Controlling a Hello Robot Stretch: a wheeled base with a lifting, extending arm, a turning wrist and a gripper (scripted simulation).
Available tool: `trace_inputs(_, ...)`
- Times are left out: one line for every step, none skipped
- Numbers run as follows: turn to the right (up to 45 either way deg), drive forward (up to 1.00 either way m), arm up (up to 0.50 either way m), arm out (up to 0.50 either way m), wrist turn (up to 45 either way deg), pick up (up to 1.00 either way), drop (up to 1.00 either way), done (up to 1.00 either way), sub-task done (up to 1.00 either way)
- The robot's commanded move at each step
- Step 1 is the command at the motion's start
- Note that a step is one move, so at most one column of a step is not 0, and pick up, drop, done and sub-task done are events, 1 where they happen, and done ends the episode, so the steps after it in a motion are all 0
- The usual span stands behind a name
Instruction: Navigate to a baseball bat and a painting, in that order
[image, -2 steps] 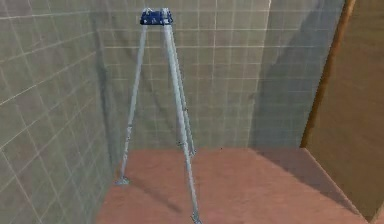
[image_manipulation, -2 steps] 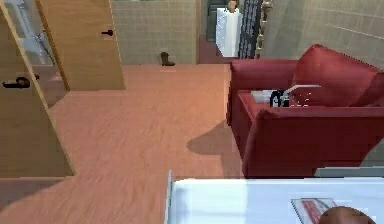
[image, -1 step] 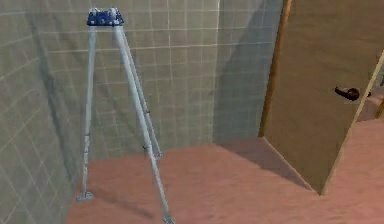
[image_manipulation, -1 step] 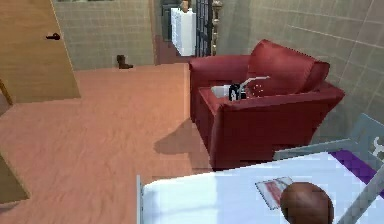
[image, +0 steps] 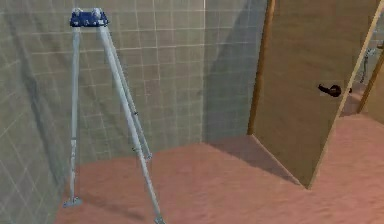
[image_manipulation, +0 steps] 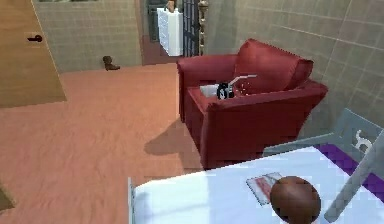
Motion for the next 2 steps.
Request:
trace_inputs(0.0,0.45,0.00,0.00,0.0,0.00,0.00,0.00,0.00)
trace_inputs(45.0,0.00,0.00,0.00,0.0,0.00,0.00,0.00,0.00)
